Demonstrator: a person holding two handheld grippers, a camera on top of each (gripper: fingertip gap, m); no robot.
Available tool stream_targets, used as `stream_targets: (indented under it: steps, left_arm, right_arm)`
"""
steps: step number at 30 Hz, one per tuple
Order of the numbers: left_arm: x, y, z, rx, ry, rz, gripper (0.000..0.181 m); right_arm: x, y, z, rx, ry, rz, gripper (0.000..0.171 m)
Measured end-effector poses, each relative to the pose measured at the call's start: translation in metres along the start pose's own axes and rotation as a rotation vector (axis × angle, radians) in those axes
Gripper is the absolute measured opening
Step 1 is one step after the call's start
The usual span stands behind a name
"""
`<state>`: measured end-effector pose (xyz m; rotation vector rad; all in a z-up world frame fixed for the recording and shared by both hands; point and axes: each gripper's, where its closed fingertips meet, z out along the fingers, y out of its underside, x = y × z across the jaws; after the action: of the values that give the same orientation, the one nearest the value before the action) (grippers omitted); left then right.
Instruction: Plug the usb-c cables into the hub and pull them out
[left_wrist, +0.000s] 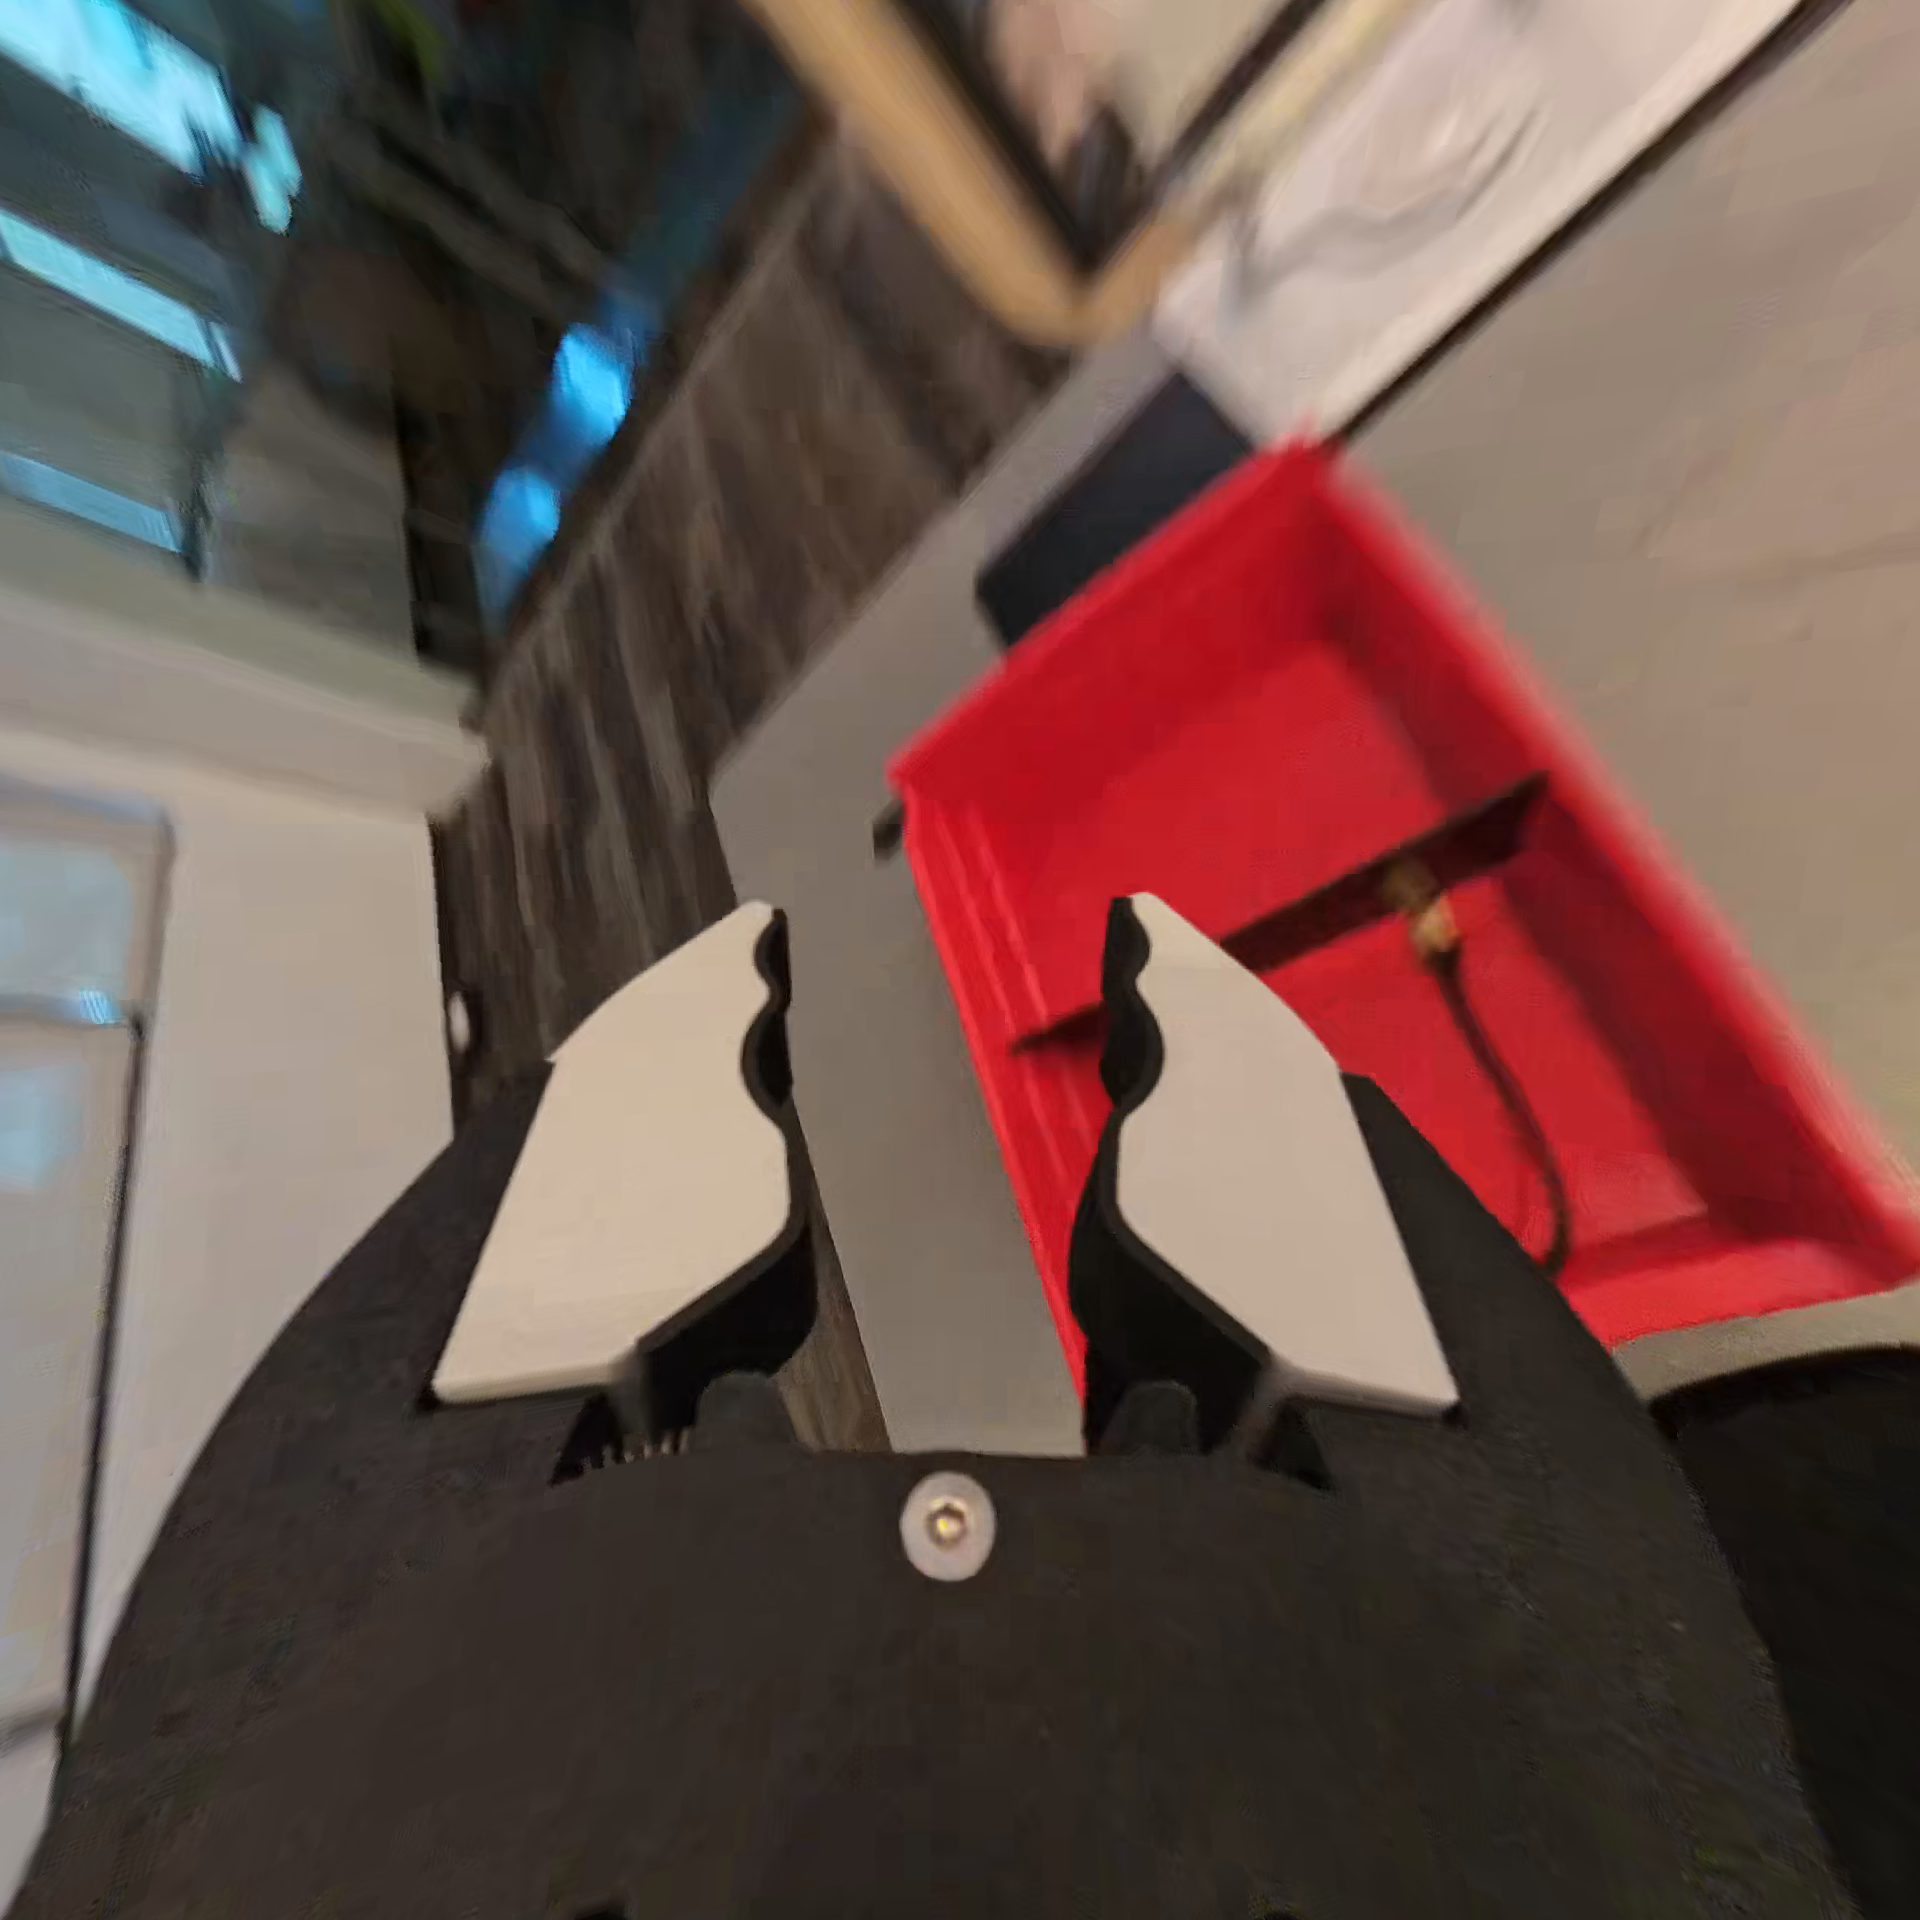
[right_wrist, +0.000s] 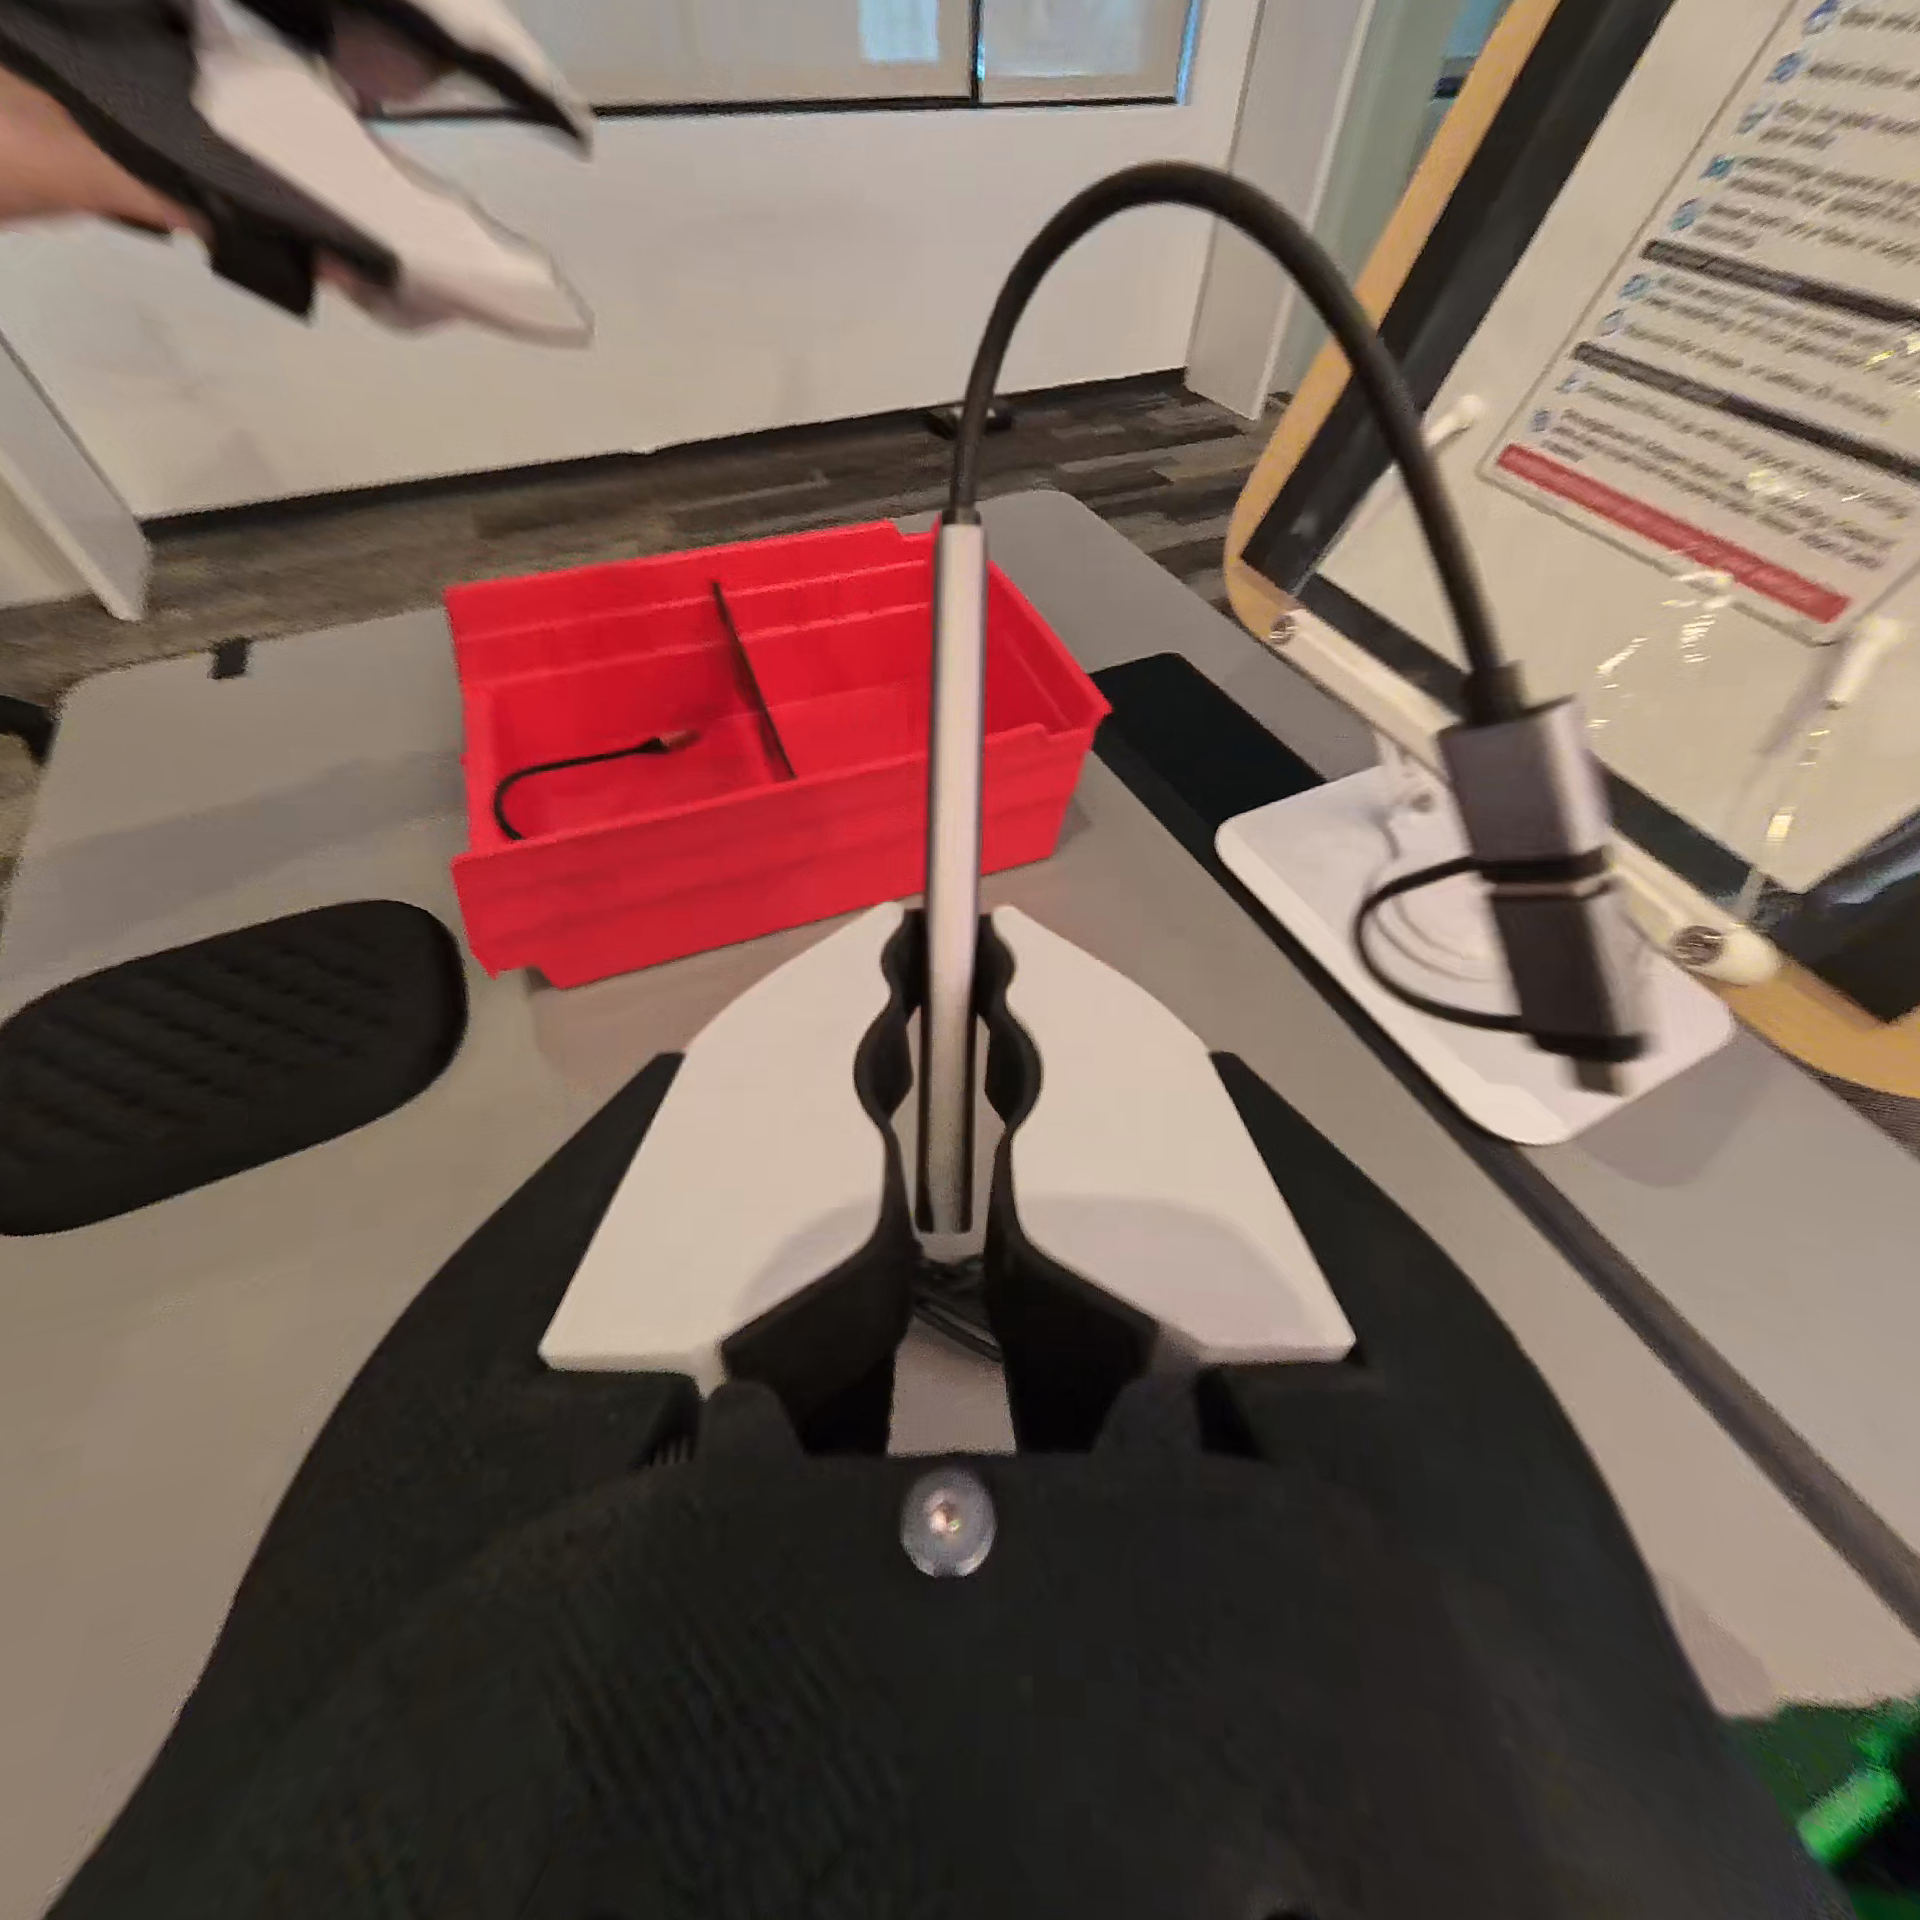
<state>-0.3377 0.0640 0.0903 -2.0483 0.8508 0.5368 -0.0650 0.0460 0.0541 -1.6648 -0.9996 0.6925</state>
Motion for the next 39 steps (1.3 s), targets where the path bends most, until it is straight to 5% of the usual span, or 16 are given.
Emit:
stream_targets:
  steps: [4, 7, 11, 15, 24, 35, 39]
  left_arm:
    - [-0.004, 0.134, 0.062, -0.286, 0.051, -0.179, 0.052]
    - [0.003, 0.166, 0.079, -0.331, 0.125, -0.333, 0.048]
    - [0.016, 0.182, 0.093, -0.429, 0.221, -0.402, 0.046]
    - [0.029, 0.177, 0.102, -0.445, 0.337, -0.527, 0.009]
    - [0.023, 0.188, 0.097, -0.414, 0.406, -0.827, 0.003]
    - [0.014, 0.219, 0.074, -0.401, 0.397, -0.775, 0.005]
    - [-0.014, 0.198, 0.066, -0.242, 0.256, -0.66, 0.052]
  right_arm:
    - [0.005, -0.005, -0.01, -0.007, 0.064, -0.065, 0.01]
    - [0.007, -0.008, -0.015, -0.007, 0.089, -0.095, 0.01]
    - [0.007, -0.009, -0.017, -0.017, 0.106, -0.121, 0.01]
    - [0.008, -0.007, -0.017, -0.037, 0.12, -0.156, 0.01]
    - [0.009, -0.007, -0.02, -0.045, 0.134, -0.182, 0.01]
    - [0.001, -0.01, -0.019, -0.025, 0.082, -0.164, 0.01]
    - [-0.031, -0.005, -0.008, -0.016, -0.173, -0.03, 0.01]
